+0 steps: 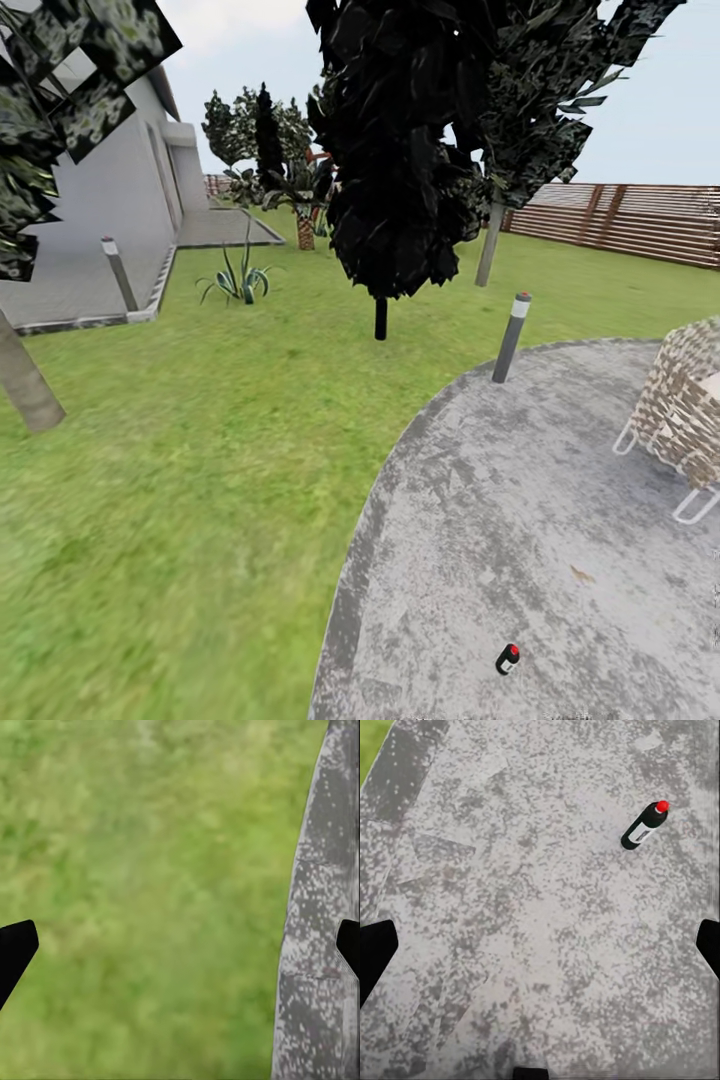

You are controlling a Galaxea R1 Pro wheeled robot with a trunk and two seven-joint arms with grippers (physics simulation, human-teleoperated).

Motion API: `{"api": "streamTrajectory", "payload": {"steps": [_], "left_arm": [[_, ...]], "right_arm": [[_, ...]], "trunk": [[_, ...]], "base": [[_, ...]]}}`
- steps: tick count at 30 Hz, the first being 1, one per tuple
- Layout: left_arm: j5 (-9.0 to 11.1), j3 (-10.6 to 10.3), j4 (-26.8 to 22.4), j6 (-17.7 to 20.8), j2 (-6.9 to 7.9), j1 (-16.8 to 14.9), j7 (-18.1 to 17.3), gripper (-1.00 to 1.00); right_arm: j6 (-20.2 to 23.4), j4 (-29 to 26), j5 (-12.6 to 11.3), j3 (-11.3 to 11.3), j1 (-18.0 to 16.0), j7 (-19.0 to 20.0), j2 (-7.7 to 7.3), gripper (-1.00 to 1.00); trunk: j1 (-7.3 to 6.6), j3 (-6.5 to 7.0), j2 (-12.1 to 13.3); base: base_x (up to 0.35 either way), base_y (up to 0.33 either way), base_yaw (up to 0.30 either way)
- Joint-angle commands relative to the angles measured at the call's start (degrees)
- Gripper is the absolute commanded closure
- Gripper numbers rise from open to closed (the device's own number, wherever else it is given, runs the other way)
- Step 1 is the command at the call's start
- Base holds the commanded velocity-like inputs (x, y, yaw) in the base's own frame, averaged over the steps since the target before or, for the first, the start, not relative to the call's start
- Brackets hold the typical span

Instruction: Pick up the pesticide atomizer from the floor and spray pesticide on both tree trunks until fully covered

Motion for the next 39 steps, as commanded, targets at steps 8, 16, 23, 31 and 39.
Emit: {"api": "streamTrajectory", "payload": {"steps": [8,16,23,31,39], "left_arm": [[0.0,0.1,0.0,-0.2,-0.01,0.0,0.1,-1.00],[0.0,0.1,0.0,-0.2,-0.01,0.0,0.1,-1.00],[0.0,0.1,0.0,-0.2,-0.01,0.0,0.1,-1.00],[0.0,0.1,0.0,-0.2,-0.01,0.0,0.1,-1.00],[0.0,0.1,0.0,-0.2,-0.01,0.0,0.1,-1.00]], "right_arm": [[-0.2,0.0,0.4,0.0,0.0,0.0,-0.01,-1.00],[-0.2,0.0,0.4,0.0,0.0,0.0,-0.01,-1.00],[-0.1,0.0,0.4,0.0,0.0,0.0,-0.01,-1.00],[-0.2,0.0,0.4,0.0,0.0,0.0,-0.01,-1.00],[-0.1,0.0,0.4,0.0,0.0,0.0,-0.01,-1.00]], "trunk": [[0.00,-0.07,0.0],[0.00,-0.07,0.0],[0.00,-0.07,0.0],[0.00,-0.07,0.0],[0.00,-0.07,0.0]], "base": [[0.000,0.000,-0.296],[0.000,0.000,-0.300],[0.000,0.000,-0.300],[0.000,0.000,-0.300],[0.000,0.000,-0.300]]}}
